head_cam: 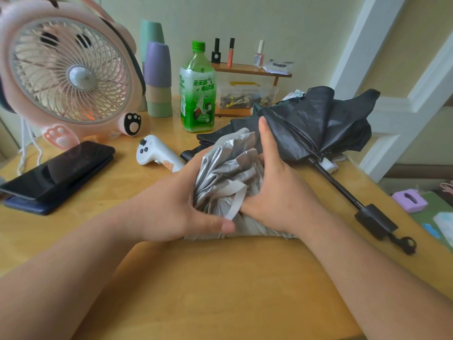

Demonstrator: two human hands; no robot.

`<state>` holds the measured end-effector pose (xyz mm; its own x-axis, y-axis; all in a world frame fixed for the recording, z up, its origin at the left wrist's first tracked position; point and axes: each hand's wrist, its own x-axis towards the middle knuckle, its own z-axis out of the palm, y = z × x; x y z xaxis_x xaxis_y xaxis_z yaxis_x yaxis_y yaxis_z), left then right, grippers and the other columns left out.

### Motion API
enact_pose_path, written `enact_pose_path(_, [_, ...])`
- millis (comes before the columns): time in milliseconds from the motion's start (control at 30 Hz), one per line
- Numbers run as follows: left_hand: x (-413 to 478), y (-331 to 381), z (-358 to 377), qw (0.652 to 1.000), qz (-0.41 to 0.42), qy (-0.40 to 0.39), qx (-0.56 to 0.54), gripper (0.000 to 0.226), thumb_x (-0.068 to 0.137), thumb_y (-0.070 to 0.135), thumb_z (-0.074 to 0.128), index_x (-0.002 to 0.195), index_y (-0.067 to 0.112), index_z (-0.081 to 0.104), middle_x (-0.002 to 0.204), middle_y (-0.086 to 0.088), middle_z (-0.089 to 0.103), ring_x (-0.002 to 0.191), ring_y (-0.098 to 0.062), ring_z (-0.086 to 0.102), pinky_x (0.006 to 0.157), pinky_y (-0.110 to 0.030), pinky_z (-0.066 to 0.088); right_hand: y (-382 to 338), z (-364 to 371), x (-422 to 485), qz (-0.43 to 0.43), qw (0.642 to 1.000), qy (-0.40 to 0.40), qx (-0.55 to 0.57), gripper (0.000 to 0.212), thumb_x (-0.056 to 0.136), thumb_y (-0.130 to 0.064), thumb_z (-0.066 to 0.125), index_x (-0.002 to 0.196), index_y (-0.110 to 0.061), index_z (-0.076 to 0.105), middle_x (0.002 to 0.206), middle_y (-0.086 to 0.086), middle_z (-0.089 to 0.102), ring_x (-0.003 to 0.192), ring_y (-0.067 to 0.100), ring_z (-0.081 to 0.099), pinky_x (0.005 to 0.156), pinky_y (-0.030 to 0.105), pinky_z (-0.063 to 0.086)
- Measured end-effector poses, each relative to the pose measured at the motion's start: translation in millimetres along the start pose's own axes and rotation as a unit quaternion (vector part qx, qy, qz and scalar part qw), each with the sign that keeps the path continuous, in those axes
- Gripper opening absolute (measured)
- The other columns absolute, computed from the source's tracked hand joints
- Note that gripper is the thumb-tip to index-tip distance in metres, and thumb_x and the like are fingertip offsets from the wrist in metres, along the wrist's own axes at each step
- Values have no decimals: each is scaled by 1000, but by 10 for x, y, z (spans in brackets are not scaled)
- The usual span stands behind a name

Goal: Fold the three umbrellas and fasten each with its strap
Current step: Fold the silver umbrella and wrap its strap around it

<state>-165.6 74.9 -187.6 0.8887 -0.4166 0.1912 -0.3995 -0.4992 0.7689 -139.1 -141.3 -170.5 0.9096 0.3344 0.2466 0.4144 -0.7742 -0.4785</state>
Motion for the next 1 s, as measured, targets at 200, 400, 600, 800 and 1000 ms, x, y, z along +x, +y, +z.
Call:
enact_pose_path(200, [19, -32, -13, 996, -15, 32, 82, 100, 82, 37, 83, 154, 53, 15, 138, 42, 47, 130, 17, 43, 111, -20, 36, 43, 4, 11, 30, 998, 41, 23, 142, 62, -75, 75, 148, -49, -35, 133, -1, 61, 105, 18, 65, 84, 38, 54])
enact_pose_path(400, [38, -36, 10, 995, -30, 61, 76, 90, 85, 38, 79, 153, 52, 21, 136, 38, 52, 127, 14, 48, 110, -23, 39, 85, -19, 16, 39, 998, 49, 22, 143, 66, -72, 79, 149, -47, -35, 129, -5, 60, 96, 12, 62, 72, 24, 44])
enact_pose_path(600, [78, -48, 49, 992, -48, 77, 82, 97, 78, 41, 84, 150, 56, 22, 129, 37, 58, 122, 9, 54, 109, -30, 43, 213, -104, 24, 11, 997, 10, 77, 138, 72, -60, 83, 145, -57, -34, 121, -17, 58, 73, 2, 61, 65, 22, 46])
enact_pose_path(800, [66, -6, 85, 991, -55, 87, 85, 104, 77, 40, 85, 152, 58, 16, 130, 38, 56, 123, 9, 53, 108, -26, 43, 204, -224, 1, 31, 977, -167, 130, 154, 51, -62, 95, 138, -70, -32, 166, -1, 32, 123, 10, 59, 106, 38, 49])
enact_pose_path(1000, [-1, 42, 115, 988, -55, 106, 95, 118, 74, 39, 87, 145, 71, -1, 124, 41, 56, 115, 13, 54, 86, -1, 38, 159, -112, 34, 5, 983, -155, 100, 153, 56, -49, 99, 147, -63, -24, 153, -29, 43, 127, -7, 52, 107, 20, 44])
